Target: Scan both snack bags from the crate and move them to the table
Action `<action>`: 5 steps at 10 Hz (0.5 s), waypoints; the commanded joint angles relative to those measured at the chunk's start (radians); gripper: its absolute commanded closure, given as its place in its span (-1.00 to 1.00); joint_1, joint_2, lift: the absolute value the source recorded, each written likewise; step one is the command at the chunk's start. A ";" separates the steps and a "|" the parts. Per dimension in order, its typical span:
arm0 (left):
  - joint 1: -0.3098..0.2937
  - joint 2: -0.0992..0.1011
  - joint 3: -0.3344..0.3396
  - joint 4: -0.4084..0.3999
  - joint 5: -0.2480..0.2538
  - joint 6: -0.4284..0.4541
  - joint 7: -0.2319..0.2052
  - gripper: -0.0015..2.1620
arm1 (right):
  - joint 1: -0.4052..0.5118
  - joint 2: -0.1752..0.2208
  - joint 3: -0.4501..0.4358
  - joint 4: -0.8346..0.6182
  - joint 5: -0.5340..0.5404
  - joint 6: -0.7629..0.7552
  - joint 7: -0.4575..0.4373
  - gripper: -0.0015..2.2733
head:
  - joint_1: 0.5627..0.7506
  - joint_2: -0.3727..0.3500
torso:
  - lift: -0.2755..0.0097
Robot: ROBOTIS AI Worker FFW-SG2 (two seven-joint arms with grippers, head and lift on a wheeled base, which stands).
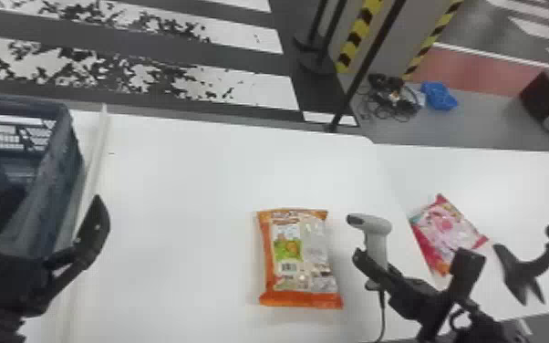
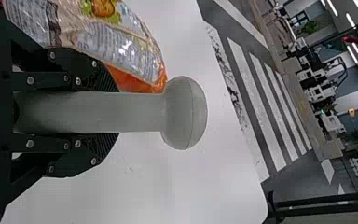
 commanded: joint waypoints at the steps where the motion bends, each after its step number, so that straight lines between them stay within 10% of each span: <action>1: -0.003 0.000 0.005 0.004 -0.002 0.004 0.000 -0.94 | -0.100 -0.069 -0.006 0.160 0.044 -0.023 0.000 0.97 | 0.41 -0.91 | 0.32; 5: -0.057 0.002 -0.024 0.038 -0.003 0.032 -0.005 -0.94 | -0.166 -0.167 -0.031 0.390 0.124 -0.167 -0.008 0.97 | 0.41 -0.94 | 0.32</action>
